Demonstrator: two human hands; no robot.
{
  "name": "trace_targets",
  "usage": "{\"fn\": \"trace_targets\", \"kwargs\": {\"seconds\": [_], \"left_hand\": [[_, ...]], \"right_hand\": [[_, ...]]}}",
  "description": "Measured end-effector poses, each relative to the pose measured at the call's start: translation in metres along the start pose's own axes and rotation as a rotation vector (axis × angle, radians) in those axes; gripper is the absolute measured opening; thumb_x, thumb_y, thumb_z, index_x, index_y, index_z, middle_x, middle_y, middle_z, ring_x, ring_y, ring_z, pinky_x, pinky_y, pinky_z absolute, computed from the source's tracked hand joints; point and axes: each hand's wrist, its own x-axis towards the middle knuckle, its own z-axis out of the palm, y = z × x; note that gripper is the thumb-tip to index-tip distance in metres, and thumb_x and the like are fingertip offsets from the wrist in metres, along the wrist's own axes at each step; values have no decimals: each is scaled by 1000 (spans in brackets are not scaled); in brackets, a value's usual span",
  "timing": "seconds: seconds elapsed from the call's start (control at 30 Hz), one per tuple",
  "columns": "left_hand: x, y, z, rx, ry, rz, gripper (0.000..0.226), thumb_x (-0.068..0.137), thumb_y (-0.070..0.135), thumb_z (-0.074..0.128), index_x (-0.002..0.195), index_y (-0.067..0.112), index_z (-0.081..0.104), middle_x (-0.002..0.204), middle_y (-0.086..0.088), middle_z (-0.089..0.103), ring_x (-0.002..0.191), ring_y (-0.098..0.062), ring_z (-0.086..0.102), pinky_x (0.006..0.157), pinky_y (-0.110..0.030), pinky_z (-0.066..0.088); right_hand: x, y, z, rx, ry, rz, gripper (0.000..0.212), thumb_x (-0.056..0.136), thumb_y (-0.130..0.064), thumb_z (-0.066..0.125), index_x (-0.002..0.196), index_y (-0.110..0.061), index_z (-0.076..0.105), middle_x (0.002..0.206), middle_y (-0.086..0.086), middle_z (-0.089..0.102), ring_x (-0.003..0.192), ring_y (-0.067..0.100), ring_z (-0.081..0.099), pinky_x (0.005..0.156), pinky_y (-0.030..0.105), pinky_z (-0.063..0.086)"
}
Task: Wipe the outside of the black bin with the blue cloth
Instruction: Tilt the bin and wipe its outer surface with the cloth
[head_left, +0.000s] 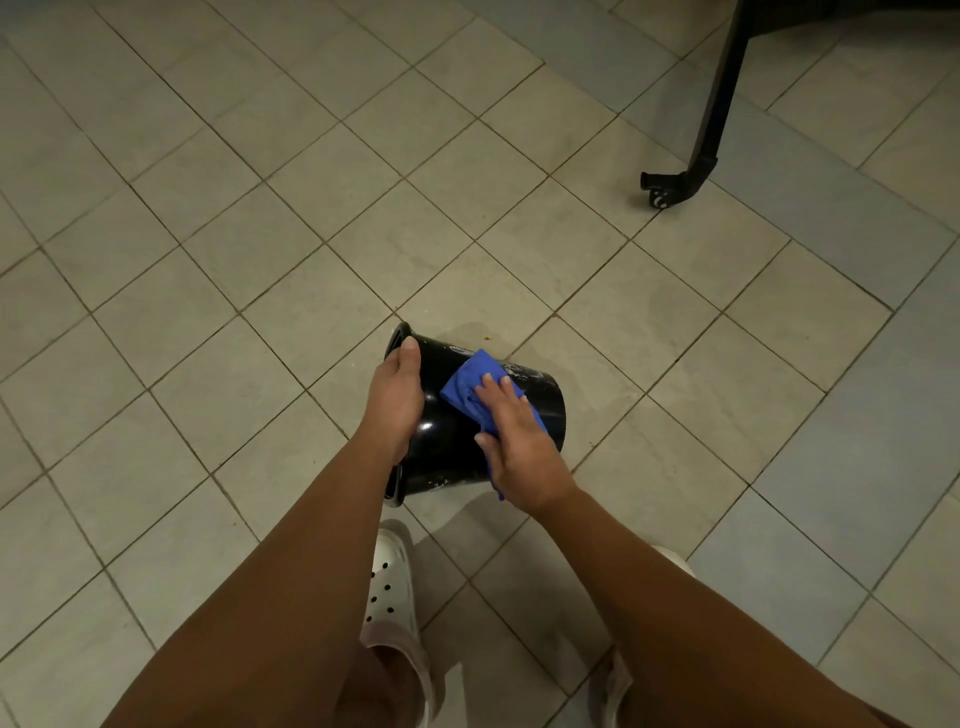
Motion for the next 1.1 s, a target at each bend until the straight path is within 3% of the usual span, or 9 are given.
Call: {"fn": "trace_targets", "kwargs": {"seconds": [0.1,0.27,0.37,0.47,0.57,0.67,0.77,0.93,1.1], "left_hand": [[2,0,-1,31,-21,7,56,104,52,31,132,12,59,122,-11,66,113,-28,63,104,-51,48],[3,-5,-6,43,-34,-7,54,106,48,31,129,10,60,118,-13,68,108,-29,66,101,-51,50],[0,-4,-7,19,-28,-9,54,106,48,30,129,10,60,116,-13,68,107,-29,66,97,-49,52],[-3,-4,-5,28,-14,-15,54,105,50,29,132,13,58,120,-13,65,110,-29,63,98,-49,50],[-4,-2,-4,41,-14,-20,53,106,50,29,134,14,57,123,-13,64,113,-30,60,104,-51,46],[-2,-1,-5,60,-23,-19,54,105,50,29,133,13,58,124,-13,65,113,-30,62,105,-52,46],[0,-5,-7,61,-33,-7,54,105,49,31,131,12,60,120,-13,67,110,-29,64,103,-52,48],[-3,-7,-5,18,-23,-9,52,105,49,31,129,14,61,119,-11,67,110,-28,64,101,-50,49],[-3,-9,-6,-3,-11,-20,50,105,49,33,124,15,64,113,-11,70,106,-29,66,99,-51,50]], "right_hand": [[-8,15,7,-170,-15,-139,51,98,-33,32,144,-9,31,154,10,21,144,24,7,117,43,11],[-4,17,8,-309,-105,-209,53,98,-35,22,147,-19,10,156,1,1,144,25,-7,116,43,1],[2,14,8,-287,-129,-129,54,97,-38,16,146,-23,0,155,-2,-8,143,22,-14,116,41,-3],[3,13,8,-206,-102,38,55,101,-29,25,146,-22,-6,155,-3,-14,141,18,-20,117,41,-5],[-4,11,9,-223,-78,68,56,101,-24,28,145,-20,-6,155,-1,-12,141,20,-19,117,40,-6],[-5,10,14,-243,-93,-50,54,95,-30,19,145,-19,1,154,-1,-4,143,25,-12,115,40,-6],[4,12,15,-265,-126,-149,55,98,-20,34,146,-19,6,153,-4,-1,144,24,-8,116,40,-4],[8,10,9,-168,-97,-11,60,99,-15,38,147,-23,4,156,-3,-1,142,14,-14,116,35,-7],[-1,-1,22,-146,121,-15,50,92,-12,45,141,-11,37,147,10,36,140,31,22,114,39,16]]}}
